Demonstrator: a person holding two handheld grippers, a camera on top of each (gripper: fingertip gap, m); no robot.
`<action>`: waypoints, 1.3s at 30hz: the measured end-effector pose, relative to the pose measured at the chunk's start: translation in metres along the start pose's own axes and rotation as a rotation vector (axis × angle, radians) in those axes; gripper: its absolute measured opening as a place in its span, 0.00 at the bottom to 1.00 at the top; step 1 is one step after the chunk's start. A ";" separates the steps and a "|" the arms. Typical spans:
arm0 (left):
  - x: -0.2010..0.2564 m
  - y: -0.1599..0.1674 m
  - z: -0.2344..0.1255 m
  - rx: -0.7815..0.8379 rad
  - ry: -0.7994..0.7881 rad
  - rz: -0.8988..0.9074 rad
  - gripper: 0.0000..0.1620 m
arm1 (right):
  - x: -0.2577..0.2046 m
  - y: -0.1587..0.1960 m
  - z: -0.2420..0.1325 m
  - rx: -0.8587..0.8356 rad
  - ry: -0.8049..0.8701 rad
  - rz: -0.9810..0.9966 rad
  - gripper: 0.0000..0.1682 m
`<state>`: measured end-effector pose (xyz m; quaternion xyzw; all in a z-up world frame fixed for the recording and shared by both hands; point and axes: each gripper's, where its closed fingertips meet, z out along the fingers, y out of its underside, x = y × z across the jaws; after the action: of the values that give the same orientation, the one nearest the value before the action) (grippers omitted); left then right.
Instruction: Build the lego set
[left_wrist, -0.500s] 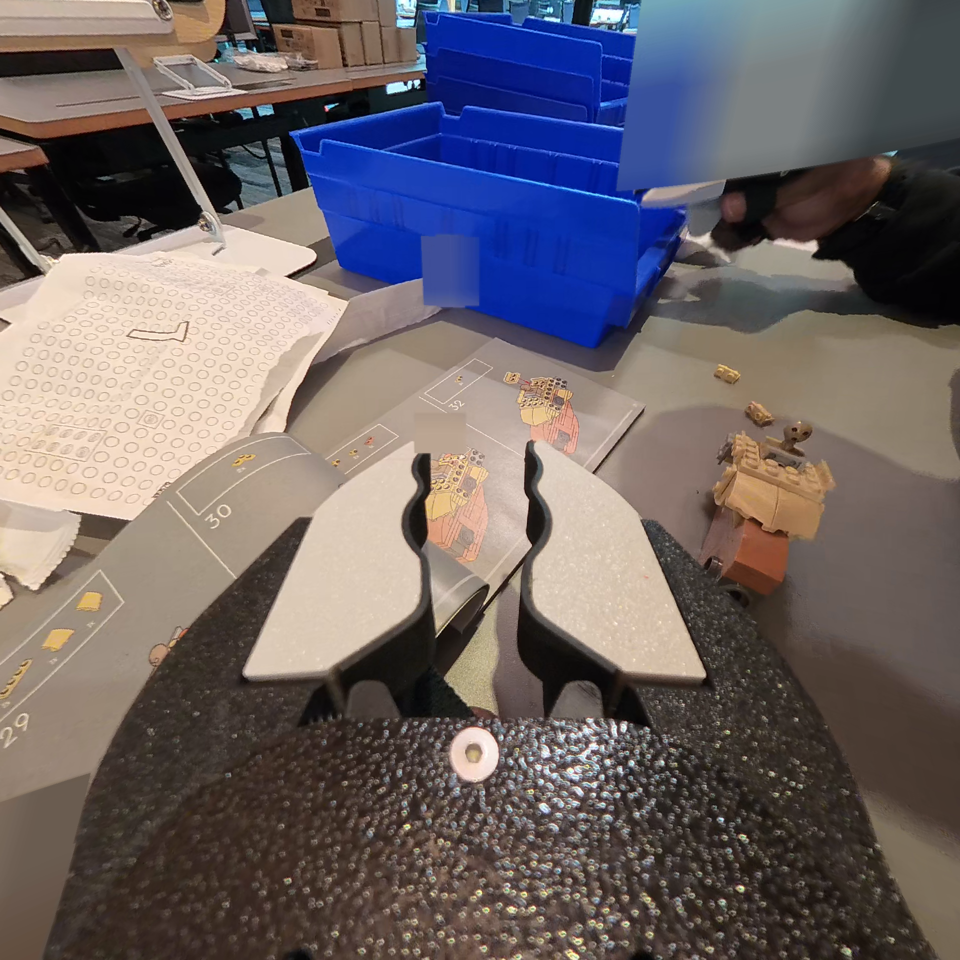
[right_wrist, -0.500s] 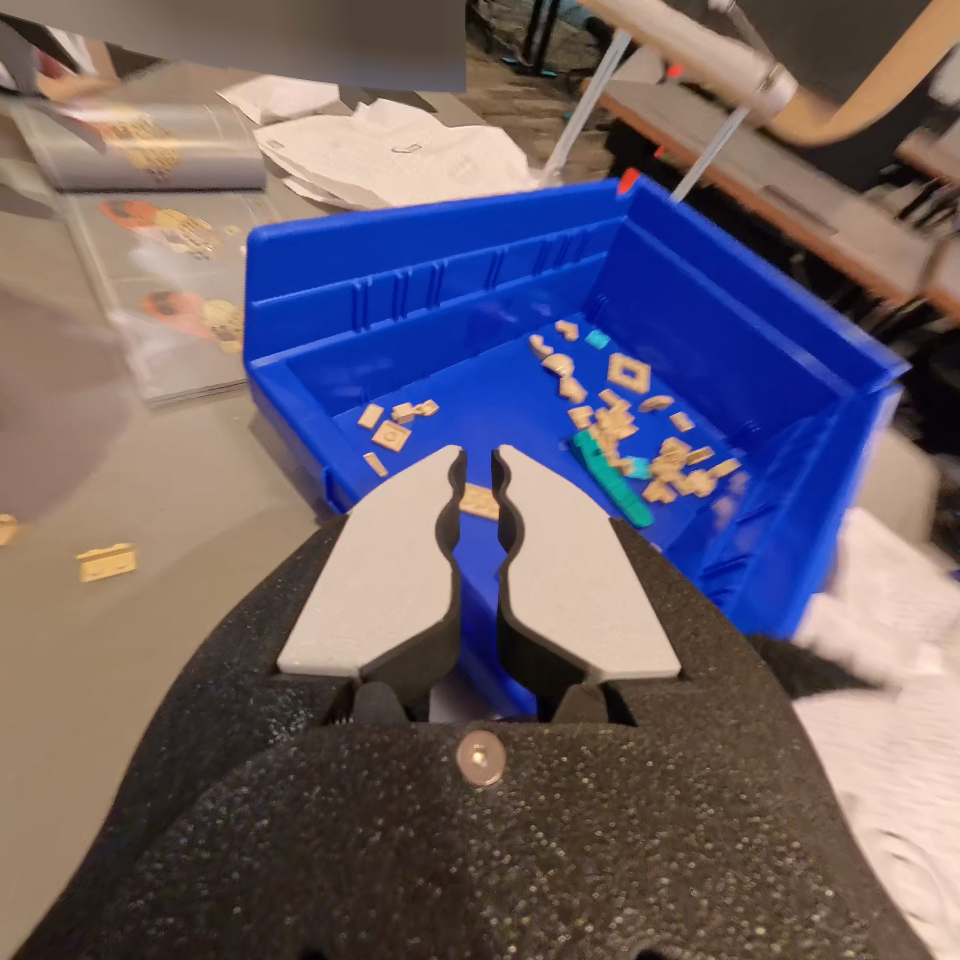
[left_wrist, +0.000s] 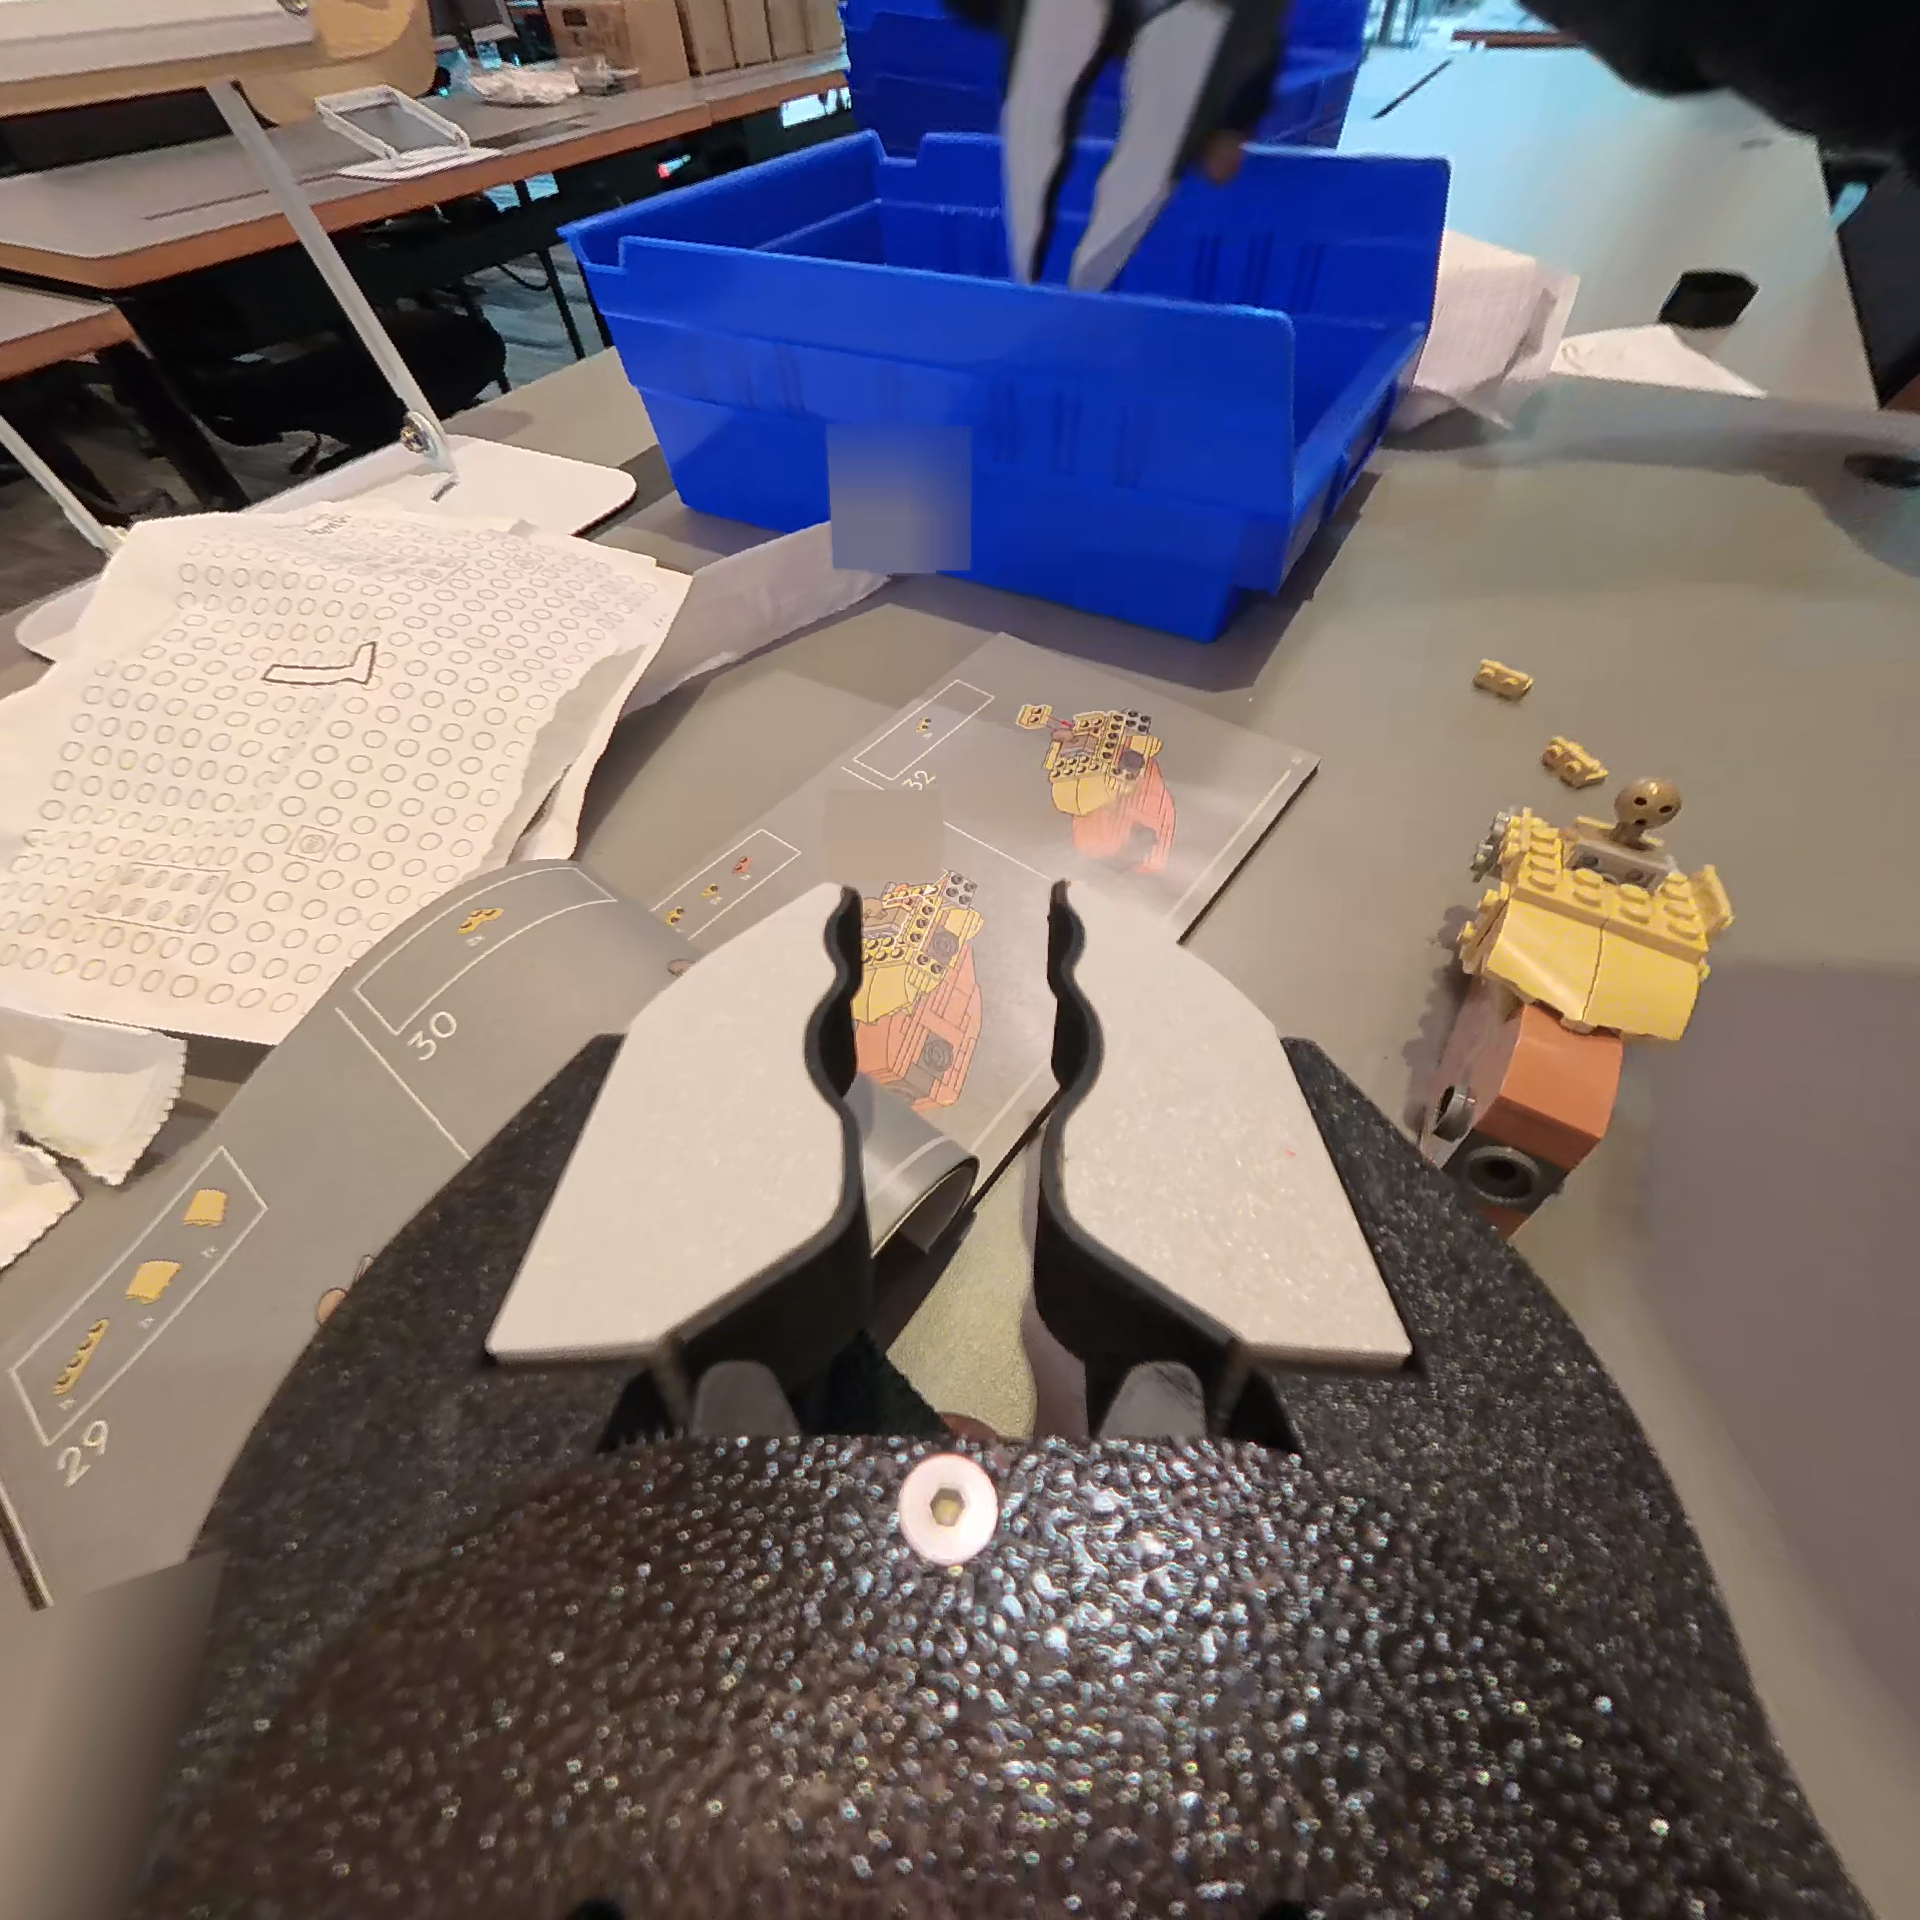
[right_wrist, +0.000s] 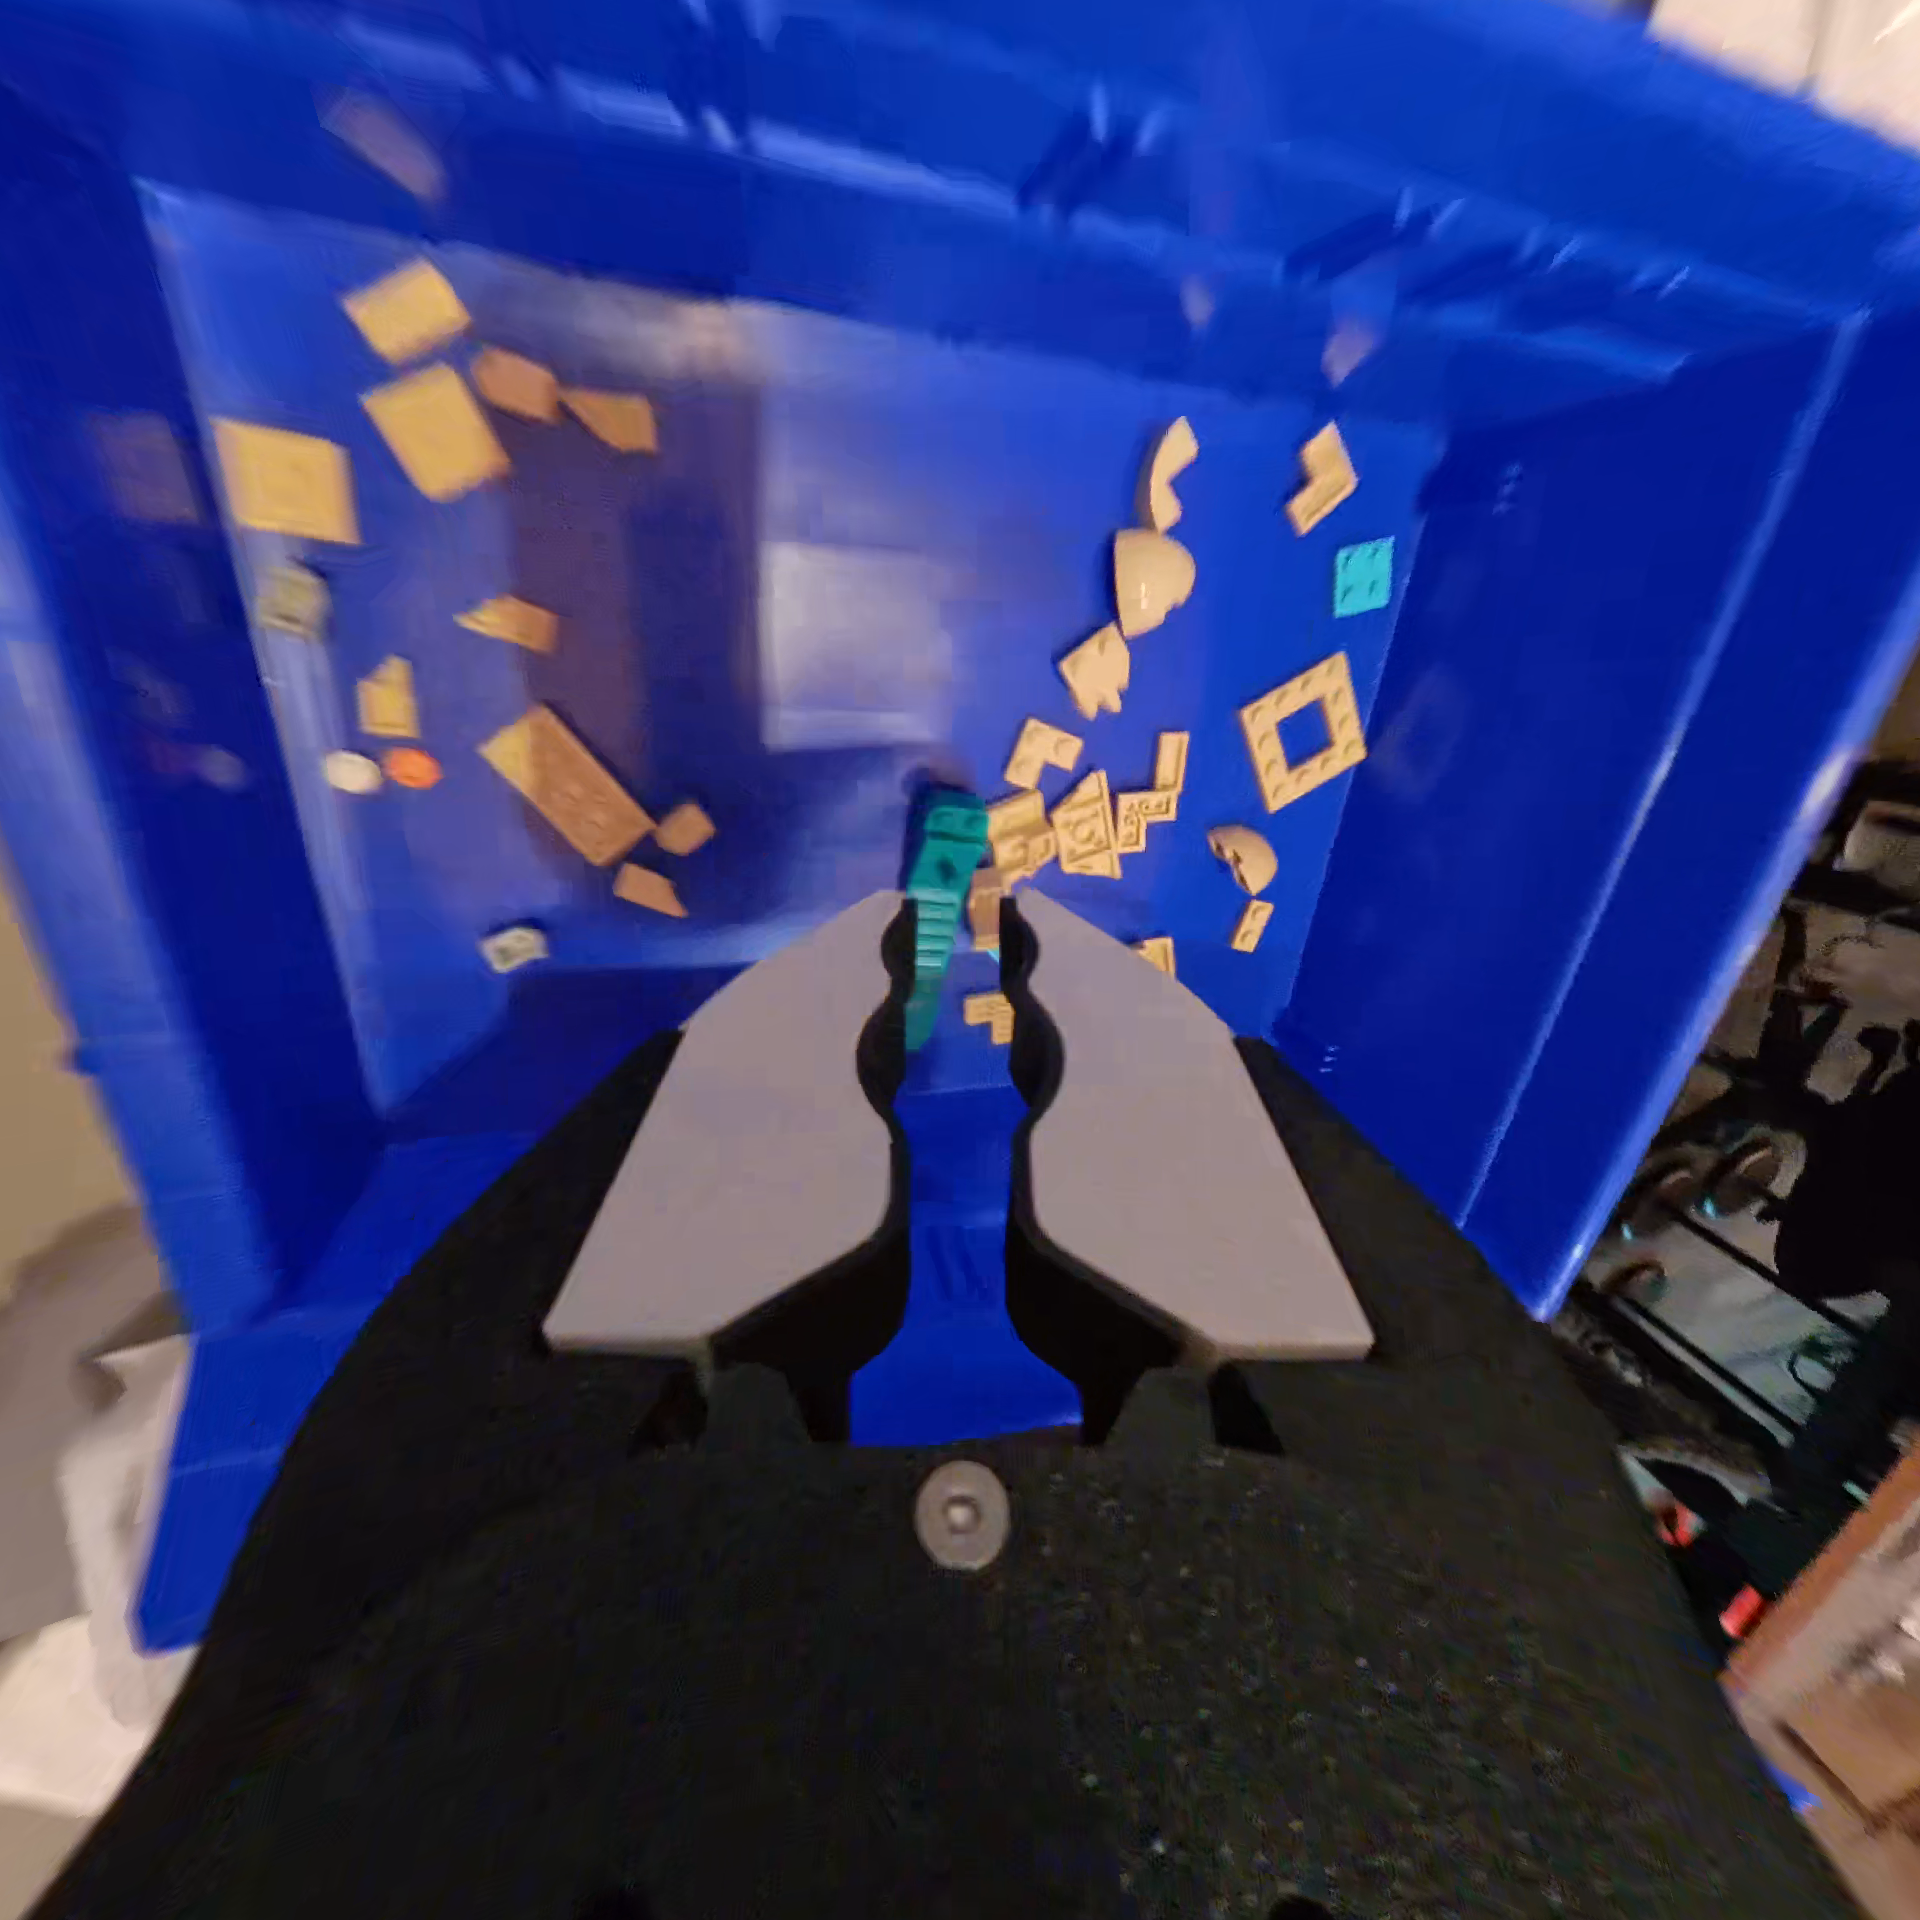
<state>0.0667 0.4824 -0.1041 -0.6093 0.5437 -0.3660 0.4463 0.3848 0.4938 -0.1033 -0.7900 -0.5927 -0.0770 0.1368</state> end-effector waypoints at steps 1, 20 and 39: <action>0.000 0.001 0.000 -0.004 0.000 0.004 0.21 | 0.003 0.003 0.009 -0.042 -0.023 -0.009 0.09; 0.004 0.003 0.001 -0.024 0.015 0.018 0.21 | -0.014 0.017 0.058 -0.249 -0.186 -0.049 0.10; 0.004 0.006 0.001 -0.047 0.001 0.030 0.21 | -0.015 0.070 -0.043 -0.157 0.291 0.509 0.22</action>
<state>0.0663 0.4783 -0.1106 -0.6113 0.5615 -0.3469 0.4368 0.4493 0.4484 -0.0755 -0.9020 -0.3420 -0.1982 0.1739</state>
